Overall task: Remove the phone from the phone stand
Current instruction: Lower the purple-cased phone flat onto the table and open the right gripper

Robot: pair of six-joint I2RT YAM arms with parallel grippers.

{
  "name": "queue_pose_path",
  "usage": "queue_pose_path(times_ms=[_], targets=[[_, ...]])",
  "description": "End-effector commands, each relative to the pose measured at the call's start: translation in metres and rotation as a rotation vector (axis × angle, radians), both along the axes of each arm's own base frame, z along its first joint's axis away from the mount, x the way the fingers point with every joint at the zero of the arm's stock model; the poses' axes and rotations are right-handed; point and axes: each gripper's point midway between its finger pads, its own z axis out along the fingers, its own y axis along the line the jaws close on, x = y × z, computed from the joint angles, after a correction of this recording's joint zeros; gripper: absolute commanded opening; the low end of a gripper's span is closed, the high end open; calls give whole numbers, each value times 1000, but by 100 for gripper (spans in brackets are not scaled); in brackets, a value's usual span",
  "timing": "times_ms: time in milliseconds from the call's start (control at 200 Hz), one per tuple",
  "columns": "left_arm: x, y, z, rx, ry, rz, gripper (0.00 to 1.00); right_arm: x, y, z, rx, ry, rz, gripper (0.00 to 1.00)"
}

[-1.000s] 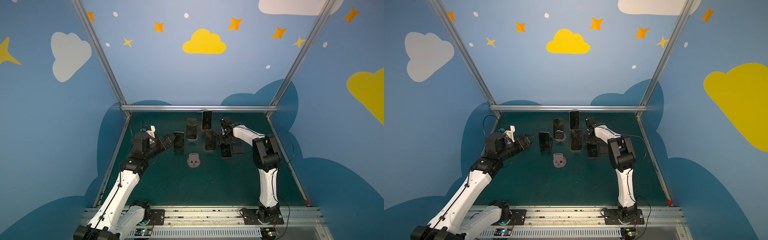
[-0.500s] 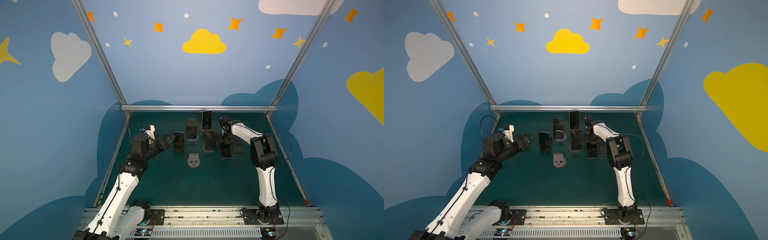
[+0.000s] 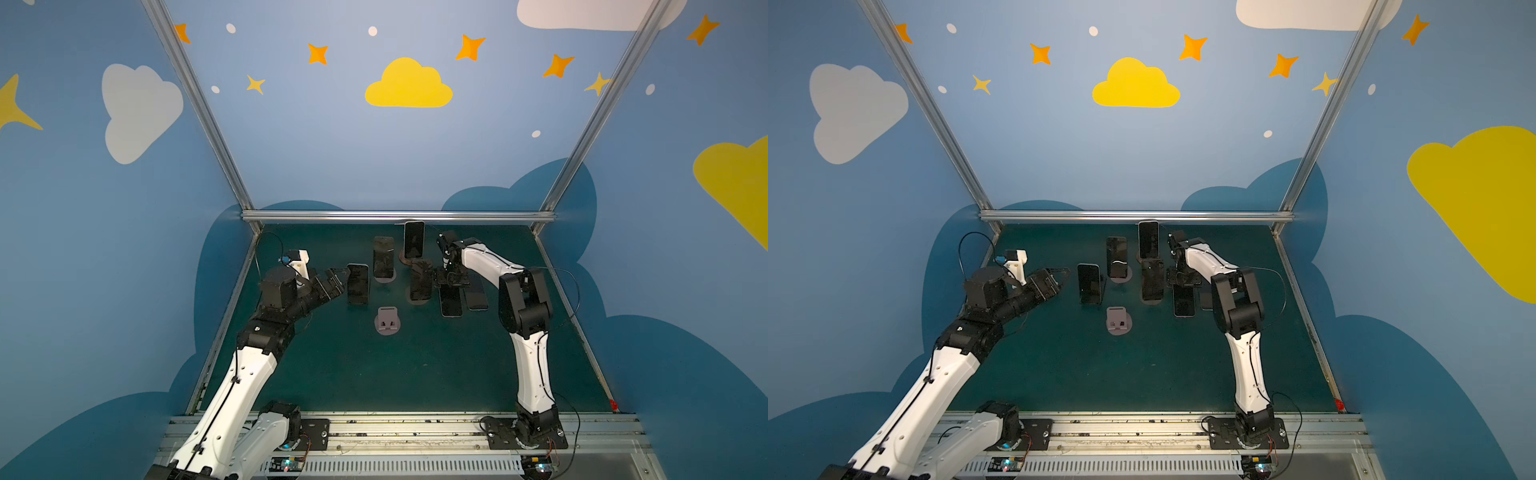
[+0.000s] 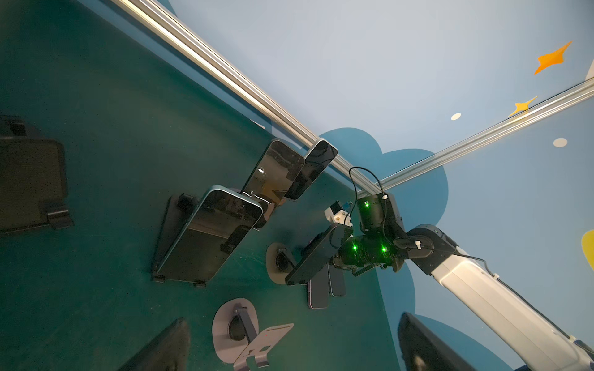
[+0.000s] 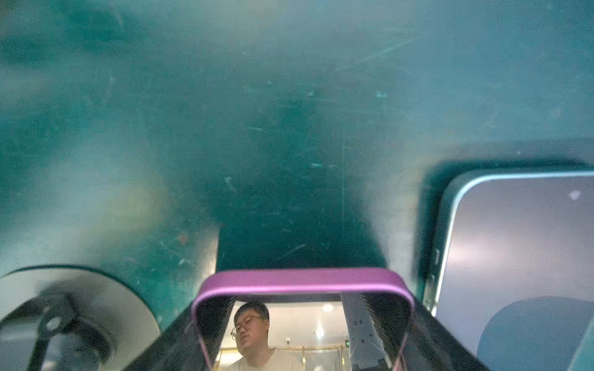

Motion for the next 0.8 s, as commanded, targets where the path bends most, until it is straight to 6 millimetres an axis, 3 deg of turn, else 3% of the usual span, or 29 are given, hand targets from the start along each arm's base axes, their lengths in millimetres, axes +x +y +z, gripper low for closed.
queue_pose_path(times_ms=[0,210,476,611,796], targets=[[-1,0,2,12,-14,-2,100,-11,-16,-28,-87,68,-29,77],[-1,0,1,10,-10,-2,100,-11,-17,-28,-93,65,-28,85],[0,0,-4,18,1,0,100,-9,-18,-19,-83,39,-27,82],[0,1,-4,29,-3,6,100,-10,-8,-2,-37,2,-17,86],[3,1,-8,47,-2,1,100,-10,-12,25,-28,-49,-33,90]])
